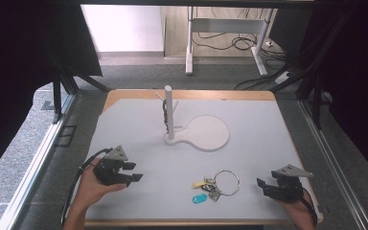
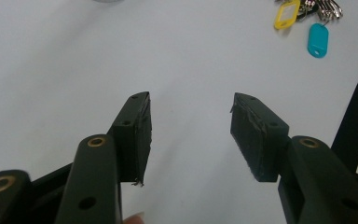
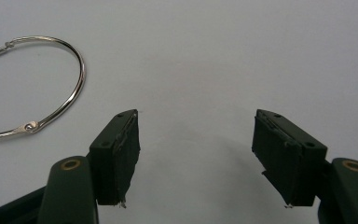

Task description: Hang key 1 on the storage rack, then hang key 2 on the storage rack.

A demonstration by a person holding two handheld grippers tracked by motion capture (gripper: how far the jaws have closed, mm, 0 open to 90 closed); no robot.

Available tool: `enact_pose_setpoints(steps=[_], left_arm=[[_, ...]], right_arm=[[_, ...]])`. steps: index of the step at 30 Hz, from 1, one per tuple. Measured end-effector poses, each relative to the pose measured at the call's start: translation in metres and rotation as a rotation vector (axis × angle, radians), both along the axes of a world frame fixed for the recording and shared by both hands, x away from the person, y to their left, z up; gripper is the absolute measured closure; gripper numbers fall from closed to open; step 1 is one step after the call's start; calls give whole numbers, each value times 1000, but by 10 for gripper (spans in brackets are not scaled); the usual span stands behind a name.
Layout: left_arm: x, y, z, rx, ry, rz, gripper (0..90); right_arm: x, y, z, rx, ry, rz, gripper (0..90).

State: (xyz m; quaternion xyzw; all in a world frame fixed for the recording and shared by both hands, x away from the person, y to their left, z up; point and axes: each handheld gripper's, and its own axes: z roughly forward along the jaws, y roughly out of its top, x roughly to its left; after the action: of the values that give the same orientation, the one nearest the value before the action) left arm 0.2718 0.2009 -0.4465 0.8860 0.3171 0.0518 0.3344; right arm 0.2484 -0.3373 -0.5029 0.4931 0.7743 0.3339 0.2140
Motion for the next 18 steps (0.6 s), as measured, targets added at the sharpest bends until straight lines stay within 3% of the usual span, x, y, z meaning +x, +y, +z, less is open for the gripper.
enact_pose_setpoints(steps=[14,18], left_arm=[[-6,-1,-6,2,6,7,478],[-8,1,-5,-5,4,8,479]], right_arm=[[4,9,9,-20,-19,14,350],[8,9,17,3,-19,-14,368]])
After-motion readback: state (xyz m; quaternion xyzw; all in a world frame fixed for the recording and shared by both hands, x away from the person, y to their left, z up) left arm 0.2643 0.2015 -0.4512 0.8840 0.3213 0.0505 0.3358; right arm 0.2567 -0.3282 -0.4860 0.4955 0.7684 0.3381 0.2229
